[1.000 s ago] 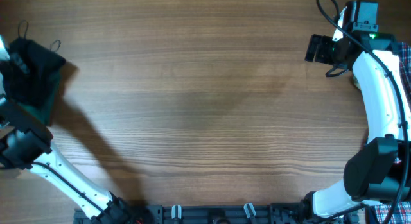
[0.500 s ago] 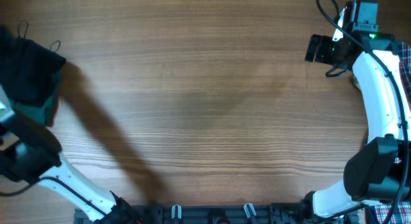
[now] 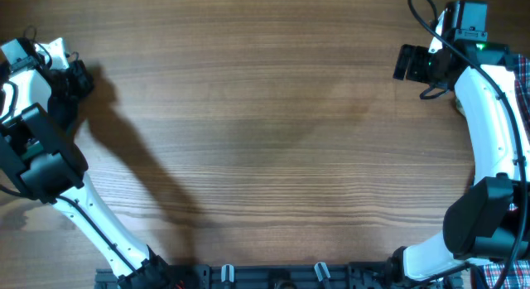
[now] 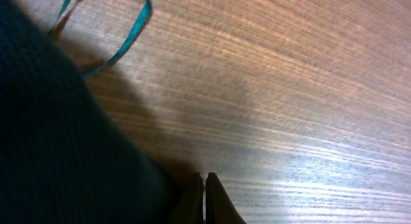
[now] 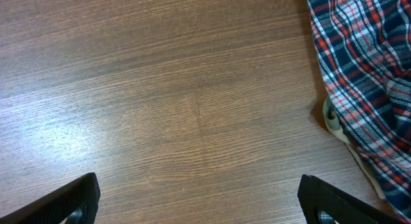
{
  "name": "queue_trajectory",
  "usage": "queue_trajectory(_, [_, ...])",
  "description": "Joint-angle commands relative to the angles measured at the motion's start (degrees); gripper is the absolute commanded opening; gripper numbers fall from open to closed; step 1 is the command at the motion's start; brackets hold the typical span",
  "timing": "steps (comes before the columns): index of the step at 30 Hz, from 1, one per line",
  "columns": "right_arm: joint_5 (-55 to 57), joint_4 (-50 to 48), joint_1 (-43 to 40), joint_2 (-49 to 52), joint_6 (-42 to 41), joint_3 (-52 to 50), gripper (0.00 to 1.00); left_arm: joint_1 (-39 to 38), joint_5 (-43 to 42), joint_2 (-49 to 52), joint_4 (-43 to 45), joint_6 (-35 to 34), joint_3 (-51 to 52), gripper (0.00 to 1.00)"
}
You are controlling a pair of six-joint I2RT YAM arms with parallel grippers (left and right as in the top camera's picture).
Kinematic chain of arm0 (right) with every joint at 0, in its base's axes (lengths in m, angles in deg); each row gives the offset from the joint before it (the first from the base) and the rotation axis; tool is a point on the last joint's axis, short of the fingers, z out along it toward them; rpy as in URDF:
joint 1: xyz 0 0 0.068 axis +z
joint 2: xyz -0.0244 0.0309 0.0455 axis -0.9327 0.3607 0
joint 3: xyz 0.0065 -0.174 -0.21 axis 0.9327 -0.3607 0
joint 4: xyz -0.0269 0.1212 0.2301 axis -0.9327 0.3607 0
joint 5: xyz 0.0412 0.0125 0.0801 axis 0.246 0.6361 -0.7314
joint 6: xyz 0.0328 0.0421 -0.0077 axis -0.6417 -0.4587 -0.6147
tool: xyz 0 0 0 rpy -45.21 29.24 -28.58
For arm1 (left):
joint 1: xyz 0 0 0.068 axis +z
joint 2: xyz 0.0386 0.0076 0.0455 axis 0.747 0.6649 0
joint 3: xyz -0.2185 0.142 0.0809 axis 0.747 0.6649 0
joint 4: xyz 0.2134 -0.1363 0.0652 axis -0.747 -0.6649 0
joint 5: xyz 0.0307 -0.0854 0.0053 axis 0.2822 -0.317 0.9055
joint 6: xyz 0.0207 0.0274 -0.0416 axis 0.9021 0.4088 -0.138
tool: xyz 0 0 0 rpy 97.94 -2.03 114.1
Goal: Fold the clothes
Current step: 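Place the black bundle onto the green garment at the left edge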
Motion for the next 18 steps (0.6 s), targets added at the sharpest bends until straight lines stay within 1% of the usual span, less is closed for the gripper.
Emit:
queue_trajectory(1, [0.6, -0.1, 0.0, -1.0, -1.1, 0.5, 1.0, 0.2, -1.4, 2.7, 1.9, -0.2, 2.8, 0.04])
queue_trajectory(2, [0.6, -0.1, 0.0, -1.0, -1.0, 0.5, 1.0, 0.2, -1.3, 1.1, 2.6, -0.2, 2.8, 0.04])
queue_trajectory(8, [0.6, -0.1, 0.0, -1.0, -1.1, 0.5, 1.0, 1.4, -1.2, -18.8, 6.3, -0.2, 2.8, 0.04])
queue_trajectory(10, [0.6, -0.1, 0.0, -1.0, -1.1, 0.5, 1.0, 2.7, -1.0, -22.2, 6.5, -0.2, 2.8, 0.04])
queue_trajectory(11, [0.6, -0.1, 0.0, -1.0, -1.1, 0.5, 1.0, 4.2, -0.8, -22.6, 5.9, -0.2, 2.8, 0.04])
queue_trajectory(12, [0.6, -0.1, 0.0, -1.0, -1.0, 0.5, 1.0, 5.4, 1.6, -21.7, 4.8, -0.2, 3.0, 0.04])
queue_trajectory(15, [0.6, -0.1, 0.0, -1.0, -1.0, 0.5, 1.0, 7.3, 3.0, -19.0, 3.7, -0.2, 3.0, 0.04])
queue_trajectory(17, [0.6, -0.1, 0.0, -1.0, -1.0, 0.5, 1.0, 9.2, 5.6, -15.8, 2.7, -0.2, 3.0, 0.04])
queue_trajectory(18, [0.6, -0.1, 0.0, -1.0, -1.0, 0.5, 1.0, 10.7, 5.8, -12.6, 2.2, -0.2, 3.0, 0.04])
